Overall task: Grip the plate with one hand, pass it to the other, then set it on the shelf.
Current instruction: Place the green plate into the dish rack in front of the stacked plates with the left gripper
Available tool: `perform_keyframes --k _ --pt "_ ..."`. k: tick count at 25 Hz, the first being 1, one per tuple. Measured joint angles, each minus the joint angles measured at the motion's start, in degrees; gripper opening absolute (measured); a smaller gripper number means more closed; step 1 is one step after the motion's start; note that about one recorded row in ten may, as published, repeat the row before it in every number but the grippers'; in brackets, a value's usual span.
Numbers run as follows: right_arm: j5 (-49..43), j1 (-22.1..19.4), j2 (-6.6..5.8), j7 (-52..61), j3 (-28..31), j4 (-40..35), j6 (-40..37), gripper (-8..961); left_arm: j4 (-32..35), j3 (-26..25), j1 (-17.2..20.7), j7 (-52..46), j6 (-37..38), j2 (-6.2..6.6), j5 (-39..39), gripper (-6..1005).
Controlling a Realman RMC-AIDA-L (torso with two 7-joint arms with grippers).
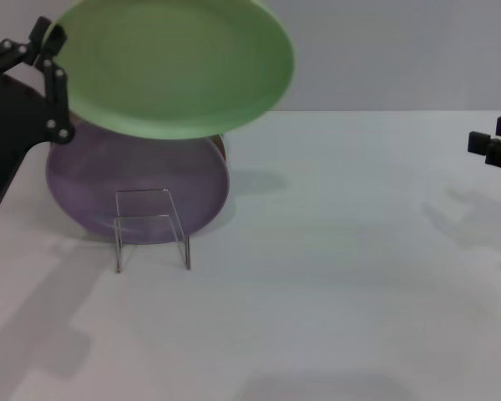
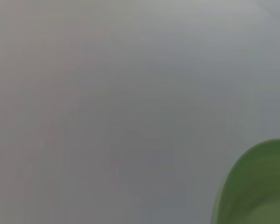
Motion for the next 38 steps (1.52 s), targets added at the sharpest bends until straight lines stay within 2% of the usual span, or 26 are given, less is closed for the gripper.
perform_keyframes --k 6,16,30,38 --pt "0.44 0.31 -0.07 -1.28 0.26 -2.74 -0.65 578 2.94 -0.56 0.55 1.32 0.53 -0.57 -0.29 41" --pt "0.51 1.43 -0.19 -1.33 0.30 -3.24 -0.77 578 3.50 0.15 4.37 2.30 3.15 -1.68 -0.47 41" --pt "0.38 2.63 -0.21 -1.97 0.29 -4.45 -0.77 578 7.47 1.41 4.16 2.42 3.09 -2.79 -0.49 66" --pt "0.14 2.69 -0.21 -2.08 0.20 -4.52 -0.49 577 10.41 1.49 3.46 2.62 2.87 -3.01 -0.53 96"
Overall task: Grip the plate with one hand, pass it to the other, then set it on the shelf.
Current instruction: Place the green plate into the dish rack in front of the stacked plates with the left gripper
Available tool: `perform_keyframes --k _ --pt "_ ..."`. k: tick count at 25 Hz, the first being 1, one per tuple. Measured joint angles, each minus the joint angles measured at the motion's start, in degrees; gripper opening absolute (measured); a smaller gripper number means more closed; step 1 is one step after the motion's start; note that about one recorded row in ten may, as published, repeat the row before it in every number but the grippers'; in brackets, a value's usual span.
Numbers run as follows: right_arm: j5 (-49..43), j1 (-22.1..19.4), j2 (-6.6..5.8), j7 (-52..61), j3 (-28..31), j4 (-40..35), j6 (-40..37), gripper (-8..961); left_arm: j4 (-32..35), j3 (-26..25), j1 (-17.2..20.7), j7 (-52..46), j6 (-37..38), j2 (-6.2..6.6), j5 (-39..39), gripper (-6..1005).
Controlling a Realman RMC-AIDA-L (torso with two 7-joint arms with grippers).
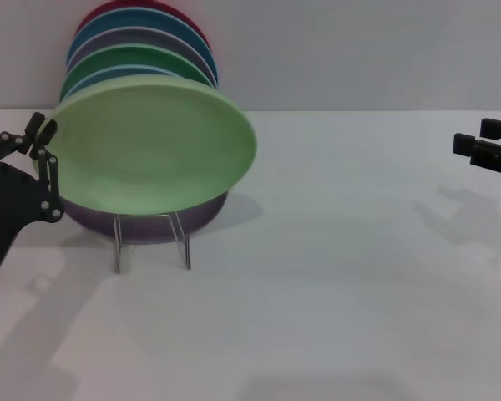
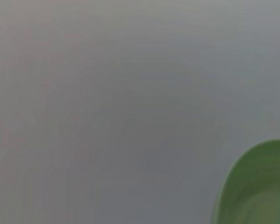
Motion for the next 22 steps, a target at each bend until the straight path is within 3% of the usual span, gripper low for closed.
perform_keyframes --k 22 --pt "-0.05 0.04 0.00 -0.46 -0.39 -0.75 0.34 577 5.20 1.51 -2.23 3.06 -2.40 -0.85 -0.06 177"
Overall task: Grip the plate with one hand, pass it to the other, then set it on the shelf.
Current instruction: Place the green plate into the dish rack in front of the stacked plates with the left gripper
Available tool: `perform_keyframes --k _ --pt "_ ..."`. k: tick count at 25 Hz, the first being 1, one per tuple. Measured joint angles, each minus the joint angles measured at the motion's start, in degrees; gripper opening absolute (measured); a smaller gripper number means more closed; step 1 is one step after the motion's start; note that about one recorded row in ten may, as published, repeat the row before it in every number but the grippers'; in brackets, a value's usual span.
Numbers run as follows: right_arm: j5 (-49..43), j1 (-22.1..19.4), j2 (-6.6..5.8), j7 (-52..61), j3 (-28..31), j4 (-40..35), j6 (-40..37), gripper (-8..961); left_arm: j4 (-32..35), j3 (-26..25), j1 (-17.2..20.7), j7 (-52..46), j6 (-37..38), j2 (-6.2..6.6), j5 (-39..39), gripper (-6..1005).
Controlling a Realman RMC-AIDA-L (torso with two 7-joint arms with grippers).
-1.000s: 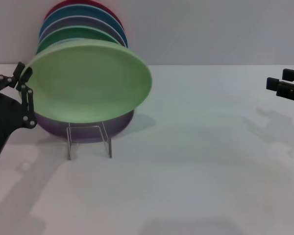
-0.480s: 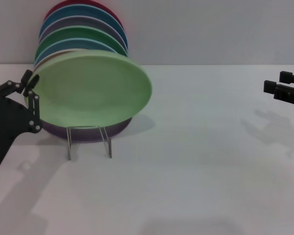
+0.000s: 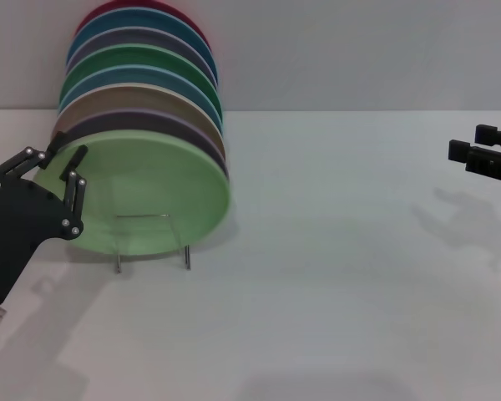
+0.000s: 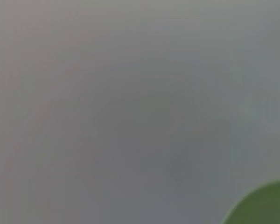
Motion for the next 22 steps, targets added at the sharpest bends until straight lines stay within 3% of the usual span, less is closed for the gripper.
perform_keyframes --k 3,14,17,22 --pt "0.09 -0.16 0.00 0.00 0.00 0.06 0.21 577 0.00 -0.15 0.14 0.06 -0.93 -0.06 -0.02 188" --pt "0.31 -0.39 0.00 0.26 0.32 0.49 1.88 577 -0.06 0.68 0.12 4.42 -3.08 -0.33 -0.07 381" --pt "0.37 -0.39 0.00 0.40 0.38 0.52 2.39 577 -0.54 2.04 -0.06 4.78 -3.91 -0.37 -0.07 512" --pt "0.42 -0.49 0.00 0.47 0.40 0.61 2.75 577 -1.11 3.99 -0.84 8.01 -5.69 -0.49 -0.06 540"
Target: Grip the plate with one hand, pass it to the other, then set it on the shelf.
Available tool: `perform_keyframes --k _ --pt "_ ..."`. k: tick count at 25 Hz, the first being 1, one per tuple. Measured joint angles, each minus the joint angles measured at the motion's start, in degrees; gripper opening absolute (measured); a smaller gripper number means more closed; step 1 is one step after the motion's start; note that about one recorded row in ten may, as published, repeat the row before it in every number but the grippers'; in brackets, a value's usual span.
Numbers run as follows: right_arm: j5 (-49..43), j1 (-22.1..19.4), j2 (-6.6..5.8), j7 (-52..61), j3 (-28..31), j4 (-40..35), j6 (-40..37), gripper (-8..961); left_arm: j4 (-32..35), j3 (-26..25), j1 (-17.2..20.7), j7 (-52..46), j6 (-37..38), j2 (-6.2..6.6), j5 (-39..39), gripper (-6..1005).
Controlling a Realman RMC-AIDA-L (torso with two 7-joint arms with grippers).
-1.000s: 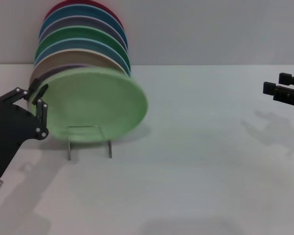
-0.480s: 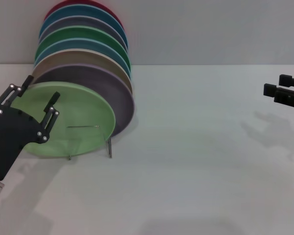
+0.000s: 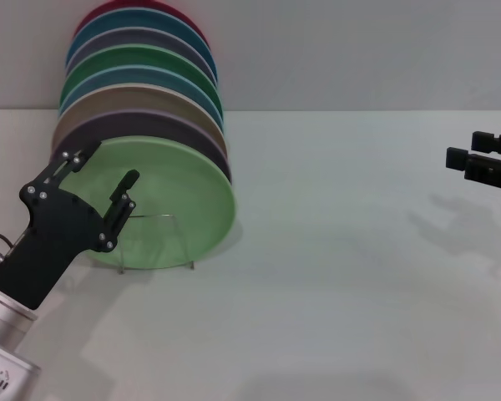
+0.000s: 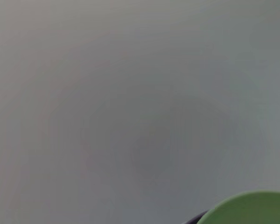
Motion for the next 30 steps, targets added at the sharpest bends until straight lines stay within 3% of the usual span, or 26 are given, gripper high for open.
perform_keyframes --k 5,8,11,17,20,22,23,24,27,28,30 --pt "0.00 -0.27 0.00 0.00 0.00 0.00 0.24 577 -2.53 -0.12 1.51 1.37 0.61 -0.01 0.02 567" --pt "0.00 -0.33 0.00 0.00 -0.01 -0.23 0.24 577 -6.18 -0.85 5.25 1.65 5.42 -0.02 -0.20 584" --pt "0.00 -0.24 0.00 -0.20 0.00 -0.36 -0.06 577 -6.44 -1.28 5.82 1.68 6.52 -0.07 -0.26 600" --pt "3.12 -1.69 0.44 -5.07 0.18 -0.12 -3.79 578 -6.47 -7.20 7.51 -0.59 7.18 -0.09 -0.71 633" --pt "11.03 -3.92 0.60 -14.36 -0.18 -3.41 -6.24 579 -6.51 -8.61 7.86 -2.25 7.40 -0.09 -0.89 650" --pt "16.63 -4.67 0.67 -21.65 -0.40 -6.89 -7.21 648 -5.86 -13.23 8.61 -16.57 8.06 -0.07 -4.73 661" --pt "23.83 -4.97 0.69 -32.56 -0.76 -12.64 -7.37 682 -5.65 -13.64 8.67 -19.92 8.02 -0.07 -5.96 727" --pt "23.83 -4.97 0.69 -32.56 -0.76 -12.64 -7.37 717 -4.47 -13.85 8.37 -24.97 7.73 -0.05 -8.03 793" --pt "36.79 -5.21 0.76 -52.57 -3.14 -23.00 -6.78 781 -2.98 -13.93 7.76 -26.40 7.64 -0.08 -8.92 793" --pt "46.43 -5.14 0.78 -65.50 -5.73 -30.74 -5.90 795 -2.80 -13.89 7.66 -26.42 7.57 -0.11 -9.02 793" --pt "51.59 -4.85 0.79 -71.96 -7.08 -34.85 -5.39 825 -2.76 -13.90 7.64 -26.45 7.30 -0.15 -9.14 793"
